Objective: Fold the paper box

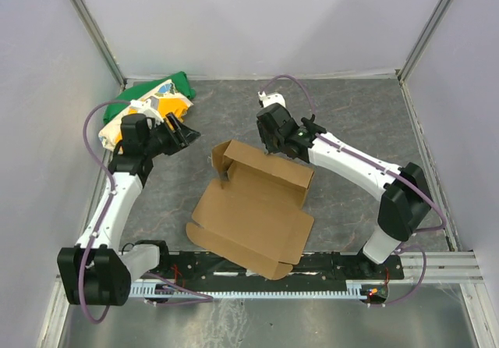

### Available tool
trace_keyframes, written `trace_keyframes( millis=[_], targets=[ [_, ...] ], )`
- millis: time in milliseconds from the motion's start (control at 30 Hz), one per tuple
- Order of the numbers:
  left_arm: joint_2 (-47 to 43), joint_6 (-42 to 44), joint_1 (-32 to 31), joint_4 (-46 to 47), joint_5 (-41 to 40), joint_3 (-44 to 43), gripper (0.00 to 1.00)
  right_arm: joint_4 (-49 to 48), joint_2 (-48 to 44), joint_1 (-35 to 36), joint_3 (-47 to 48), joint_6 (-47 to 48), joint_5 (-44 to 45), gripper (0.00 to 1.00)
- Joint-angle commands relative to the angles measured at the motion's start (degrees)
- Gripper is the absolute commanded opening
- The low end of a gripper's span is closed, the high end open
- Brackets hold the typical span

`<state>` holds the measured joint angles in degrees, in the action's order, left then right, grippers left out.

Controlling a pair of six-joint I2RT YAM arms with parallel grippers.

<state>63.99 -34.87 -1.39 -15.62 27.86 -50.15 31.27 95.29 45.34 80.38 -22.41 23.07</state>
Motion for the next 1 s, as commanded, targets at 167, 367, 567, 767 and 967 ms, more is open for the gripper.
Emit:
trace_keyframes(
  millis=[167, 367, 567, 767, 967],
  targets=[
    [-6.99, 15.0, 0.27, 37.29, 0.2, 24.37, 0.6, 12.05, -0.59, -0.45, 11.37, 5.83, -5.0, 0.54],
    [-6.98, 18.94, -2.02, 43.14, 2.01, 29.27, 0.58, 17.62, -1.85, -1.84, 14.82, 6.42, -11.52, 0.54],
    [-4.96, 22.12, -3.07, 44.49, 5.21, 27.15, 0.59, 17.21, -0.78, -2.16, 13.65, 5.44, -21.8, 0.54],
    [-1.77, 33.69, -8.66, 45.42, 7.04, 26.44, 0.62, 17.65, -1.29, -2.5, 13.27, 5.98, -25.08, 0.54],
    [-0.99, 41.52, -12.6, 44.1, 8.04, 27.69, 0.65, 19.22, -0.11, -3.04, 14.46, 7.27, -30.67, 0.54]
  ],
)
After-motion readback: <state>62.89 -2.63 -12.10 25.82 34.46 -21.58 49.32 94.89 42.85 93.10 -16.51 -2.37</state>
